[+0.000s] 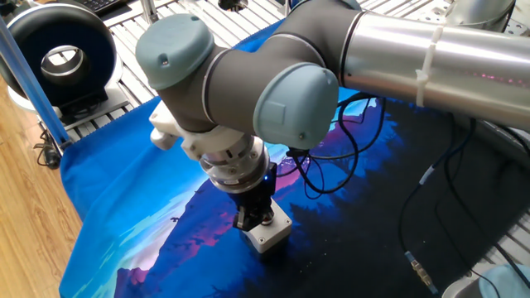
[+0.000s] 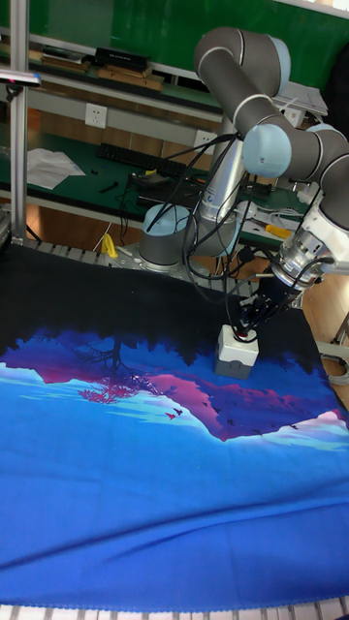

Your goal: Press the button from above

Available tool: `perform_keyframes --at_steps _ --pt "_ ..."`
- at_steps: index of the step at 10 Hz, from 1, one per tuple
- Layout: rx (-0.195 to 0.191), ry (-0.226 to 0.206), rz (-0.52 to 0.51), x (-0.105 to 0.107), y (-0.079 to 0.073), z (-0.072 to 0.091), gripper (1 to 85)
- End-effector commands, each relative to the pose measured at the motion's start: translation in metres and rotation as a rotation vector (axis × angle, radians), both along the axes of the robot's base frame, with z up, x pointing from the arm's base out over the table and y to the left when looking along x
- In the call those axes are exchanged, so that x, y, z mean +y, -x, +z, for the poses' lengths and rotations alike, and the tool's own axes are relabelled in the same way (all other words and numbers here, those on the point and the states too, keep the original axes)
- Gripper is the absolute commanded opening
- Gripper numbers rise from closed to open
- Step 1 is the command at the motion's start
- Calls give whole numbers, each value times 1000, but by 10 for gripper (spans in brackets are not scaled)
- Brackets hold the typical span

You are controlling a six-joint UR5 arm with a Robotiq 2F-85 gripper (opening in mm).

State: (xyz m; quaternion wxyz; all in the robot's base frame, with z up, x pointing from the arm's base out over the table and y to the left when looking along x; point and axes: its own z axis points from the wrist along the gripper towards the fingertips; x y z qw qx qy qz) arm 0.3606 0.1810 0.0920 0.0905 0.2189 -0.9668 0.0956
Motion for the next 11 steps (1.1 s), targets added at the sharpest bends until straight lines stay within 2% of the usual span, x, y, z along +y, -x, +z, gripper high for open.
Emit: perform_keyframes --at_steps 1,5,6,7,8,9,11 --pt "17 -18 14 -3 -2 1 10" --pt "22 -5 13 4 -1 -8 10" --pt "45 45 17 4 -1 4 10" --pt "55 4 13 15 0 3 10" --pt "58 -4 24 12 -1 4 10" --pt "59 -38 28 10 1 6 10" --pt "79 -57 43 -3 6 29 10"
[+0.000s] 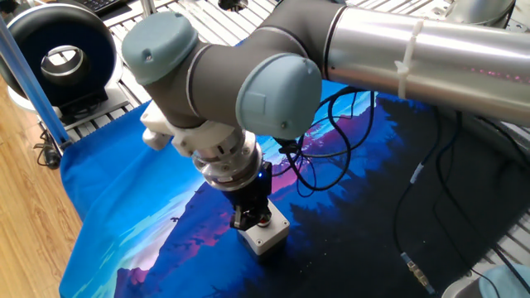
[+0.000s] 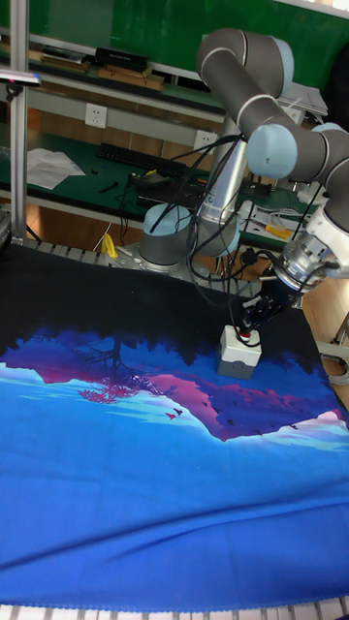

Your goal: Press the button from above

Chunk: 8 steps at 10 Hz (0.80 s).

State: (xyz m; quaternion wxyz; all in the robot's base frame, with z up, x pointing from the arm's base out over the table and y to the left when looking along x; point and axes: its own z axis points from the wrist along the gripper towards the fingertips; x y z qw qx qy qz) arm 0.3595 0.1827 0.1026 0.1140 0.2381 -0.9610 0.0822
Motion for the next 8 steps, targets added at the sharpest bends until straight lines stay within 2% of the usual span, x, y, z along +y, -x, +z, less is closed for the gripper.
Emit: perform_keyframes --at_steps 1,2,3,4,5,6,7,8 --pt "24 -50 12 -9 5 28 10" --pt "7 -80 2 -10 1 36 10" --pt "-63 -143 -36 -3 -16 41 10" --pt "-129 -166 -50 -5 -32 44 10" --pt "-149 -165 -67 -9 -36 47 10" --pt "-176 -201 -98 -5 -43 49 10" --pt "-239 -221 -105 -8 -60 52 10" --pt "-281 -227 -128 -14 -72 55 10"
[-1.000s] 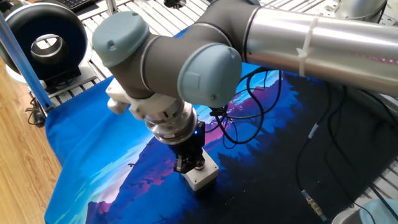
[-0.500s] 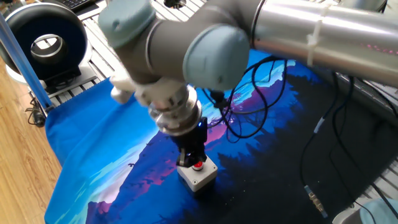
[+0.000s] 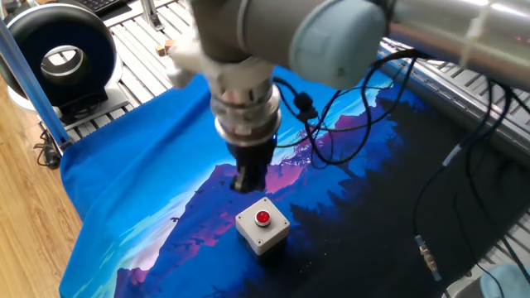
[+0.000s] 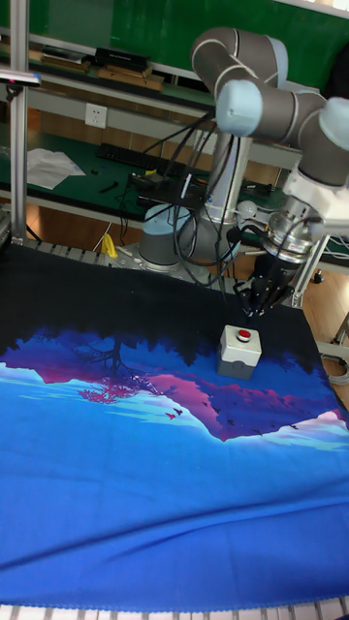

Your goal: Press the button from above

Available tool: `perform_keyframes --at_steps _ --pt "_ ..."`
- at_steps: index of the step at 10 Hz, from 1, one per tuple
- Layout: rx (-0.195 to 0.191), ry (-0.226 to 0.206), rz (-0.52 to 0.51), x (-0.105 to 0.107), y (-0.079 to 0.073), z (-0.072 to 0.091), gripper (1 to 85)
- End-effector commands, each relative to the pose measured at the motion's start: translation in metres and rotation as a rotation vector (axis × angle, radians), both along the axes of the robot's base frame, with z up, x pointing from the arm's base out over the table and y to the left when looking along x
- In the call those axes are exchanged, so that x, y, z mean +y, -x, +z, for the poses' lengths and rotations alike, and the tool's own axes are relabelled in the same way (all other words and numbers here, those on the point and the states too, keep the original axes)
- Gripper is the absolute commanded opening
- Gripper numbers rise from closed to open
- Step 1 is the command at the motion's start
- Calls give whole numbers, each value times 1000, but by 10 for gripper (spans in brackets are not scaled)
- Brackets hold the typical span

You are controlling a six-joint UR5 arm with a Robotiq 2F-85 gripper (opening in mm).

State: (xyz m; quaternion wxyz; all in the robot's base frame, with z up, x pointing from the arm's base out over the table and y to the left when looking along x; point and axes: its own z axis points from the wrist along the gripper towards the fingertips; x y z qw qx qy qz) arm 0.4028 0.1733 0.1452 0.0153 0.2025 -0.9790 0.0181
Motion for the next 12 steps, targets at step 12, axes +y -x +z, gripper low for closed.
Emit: perform_keyframes --at_steps 12 --pt "-422 -133 -347 -40 -112 13 10"
